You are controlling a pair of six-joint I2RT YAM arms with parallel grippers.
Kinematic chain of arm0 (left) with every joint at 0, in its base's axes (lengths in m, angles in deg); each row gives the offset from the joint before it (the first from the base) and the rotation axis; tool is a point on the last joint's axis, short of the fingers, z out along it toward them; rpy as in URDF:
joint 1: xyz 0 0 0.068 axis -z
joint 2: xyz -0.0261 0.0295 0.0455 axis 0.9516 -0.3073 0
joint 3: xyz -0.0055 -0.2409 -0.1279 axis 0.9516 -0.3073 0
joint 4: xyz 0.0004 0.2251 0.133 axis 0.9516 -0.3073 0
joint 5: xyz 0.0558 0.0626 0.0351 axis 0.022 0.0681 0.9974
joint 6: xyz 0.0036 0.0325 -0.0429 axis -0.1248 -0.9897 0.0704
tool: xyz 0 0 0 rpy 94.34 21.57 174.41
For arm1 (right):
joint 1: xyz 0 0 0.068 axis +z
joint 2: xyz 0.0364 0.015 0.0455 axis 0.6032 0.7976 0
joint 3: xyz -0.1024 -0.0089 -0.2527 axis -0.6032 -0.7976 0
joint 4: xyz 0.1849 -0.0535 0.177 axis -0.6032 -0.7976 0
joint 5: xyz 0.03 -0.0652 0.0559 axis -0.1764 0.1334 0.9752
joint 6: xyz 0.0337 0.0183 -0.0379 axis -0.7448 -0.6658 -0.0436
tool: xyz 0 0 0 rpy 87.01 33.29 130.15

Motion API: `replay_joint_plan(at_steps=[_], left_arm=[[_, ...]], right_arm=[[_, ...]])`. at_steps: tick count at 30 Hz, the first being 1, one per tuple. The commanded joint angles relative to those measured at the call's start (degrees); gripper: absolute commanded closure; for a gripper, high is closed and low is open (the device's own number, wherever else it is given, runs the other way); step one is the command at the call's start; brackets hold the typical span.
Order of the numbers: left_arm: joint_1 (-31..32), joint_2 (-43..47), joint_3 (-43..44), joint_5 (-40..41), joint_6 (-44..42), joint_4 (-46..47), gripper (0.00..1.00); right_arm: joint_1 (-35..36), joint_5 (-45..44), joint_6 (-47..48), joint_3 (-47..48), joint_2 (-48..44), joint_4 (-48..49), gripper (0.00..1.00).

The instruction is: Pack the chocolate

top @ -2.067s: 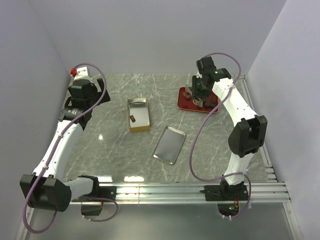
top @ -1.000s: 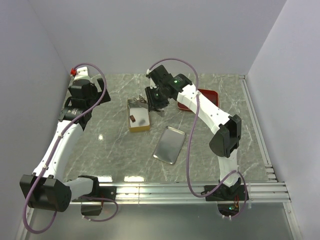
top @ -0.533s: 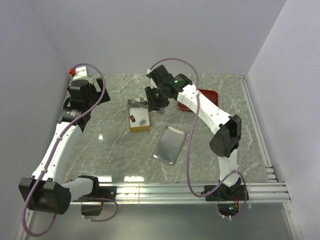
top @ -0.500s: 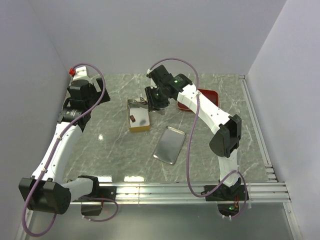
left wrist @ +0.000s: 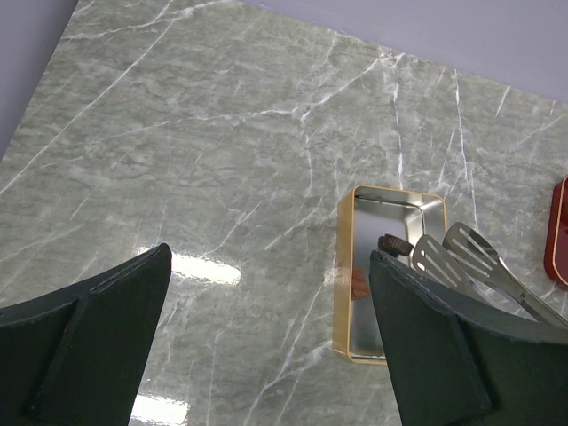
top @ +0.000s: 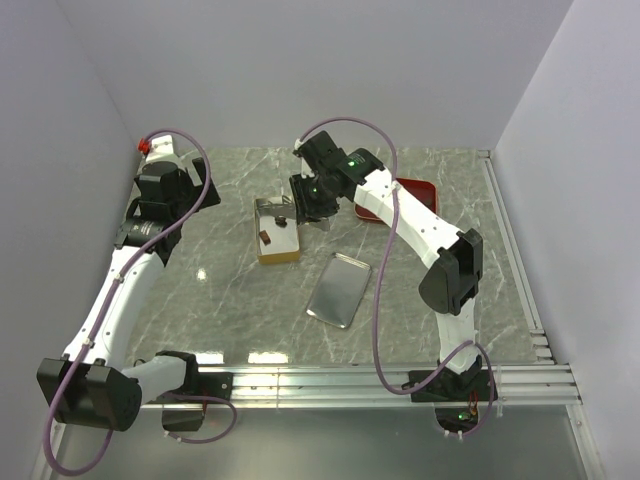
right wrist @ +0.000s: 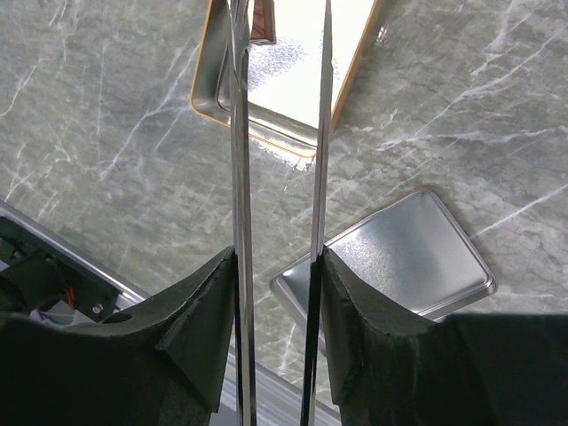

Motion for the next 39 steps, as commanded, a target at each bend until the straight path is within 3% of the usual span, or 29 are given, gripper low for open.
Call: replay_joint_plan(at_steps=[1, 11, 26, 39], left_arm=[[0.14, 2.04, -0.16, -0.33, 0.09, 1.04, 0.00], [0.14, 2.04, 0.11, -0.07, -0.17, 0.77, 0.00], [0.14, 0.37, 0.90, -0.77, 0.53, 1.21, 0.01], [0.14, -2.00, 3.97, 0.46, -0.09, 0.07, 0.01]], right_arm=[[0.38, -0.04, -0.68, 0.02, -3.51, 2.00, 0.53], [-3.92, -2.76, -0.77, -0.50, -5.00, 2.79, 0.55], [-23.42, -7.07, 3.36, -13.51, -13.09, 5.52, 0.55], [-26.42, -7.78, 3.89, -22.99, -13.44, 11.58, 0.53]])
